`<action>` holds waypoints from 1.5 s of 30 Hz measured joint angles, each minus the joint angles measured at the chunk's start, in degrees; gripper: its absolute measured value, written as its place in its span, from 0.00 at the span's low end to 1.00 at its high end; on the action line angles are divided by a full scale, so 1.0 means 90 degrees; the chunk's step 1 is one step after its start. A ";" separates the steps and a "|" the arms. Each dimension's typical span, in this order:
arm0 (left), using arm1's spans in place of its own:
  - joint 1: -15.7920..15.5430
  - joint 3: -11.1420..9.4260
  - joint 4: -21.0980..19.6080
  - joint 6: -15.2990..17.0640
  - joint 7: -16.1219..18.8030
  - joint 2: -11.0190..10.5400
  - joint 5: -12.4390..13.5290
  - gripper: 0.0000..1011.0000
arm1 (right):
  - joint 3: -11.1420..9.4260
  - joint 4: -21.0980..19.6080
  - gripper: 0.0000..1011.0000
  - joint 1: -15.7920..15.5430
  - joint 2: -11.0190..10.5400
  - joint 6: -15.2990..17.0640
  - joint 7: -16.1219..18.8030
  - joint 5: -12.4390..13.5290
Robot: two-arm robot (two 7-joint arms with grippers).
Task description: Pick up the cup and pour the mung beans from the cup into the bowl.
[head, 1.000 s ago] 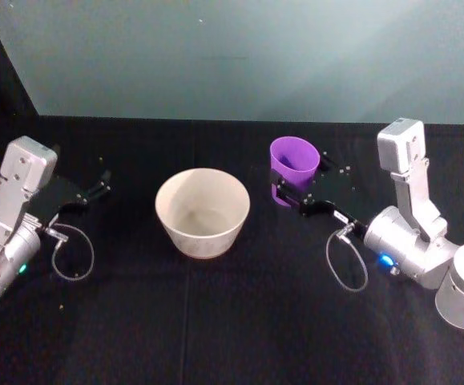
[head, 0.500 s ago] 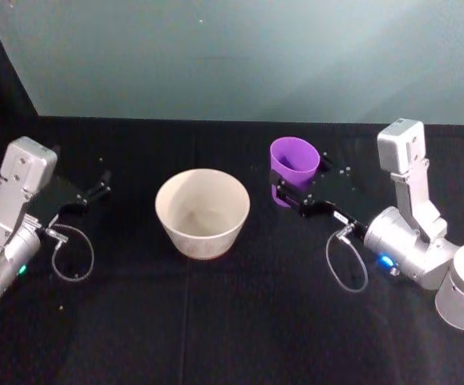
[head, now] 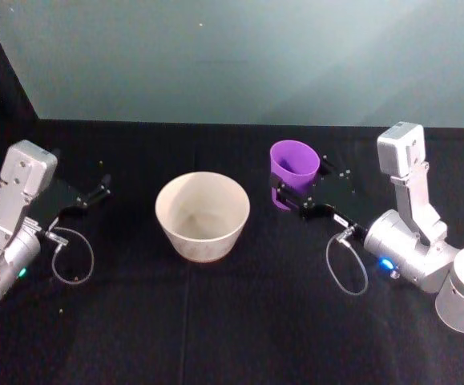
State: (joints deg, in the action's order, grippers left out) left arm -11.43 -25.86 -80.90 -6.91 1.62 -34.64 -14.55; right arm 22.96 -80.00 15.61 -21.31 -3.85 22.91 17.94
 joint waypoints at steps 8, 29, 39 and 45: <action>0.0000 0.0000 0.0000 0.0000 0.0000 0.0000 0.0000 0.99 | 0.0000 0.0000 0.71 0.0000 0.0000 0.0000 0.0000 0.0000; 0.0000 0.0000 0.0000 0.0000 0.0000 0.0000 0.0000 0.99 | 0.0063 -0.0061 0.71 0.0032 -0.0043 0.0040 -0.0050 -0.0279; 0.0000 0.0000 0.0000 0.0000 0.0000 0.0000 0.0000 0.99 | 0.0818 -0.0452 0.71 0.0571 -0.0424 0.0498 -0.0436 -0.2321; 0.0000 0.0000 0.0000 0.0000 0.0000 0.0000 0.0000 0.99 | 0.1186 -0.0560 0.71 0.0923 -0.0512 0.0617 -0.0469 -0.3253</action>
State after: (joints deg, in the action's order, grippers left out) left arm -11.43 -25.86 -80.90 -6.91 1.62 -34.64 -14.55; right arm 33.64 -85.04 23.92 -25.92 1.71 18.69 -11.33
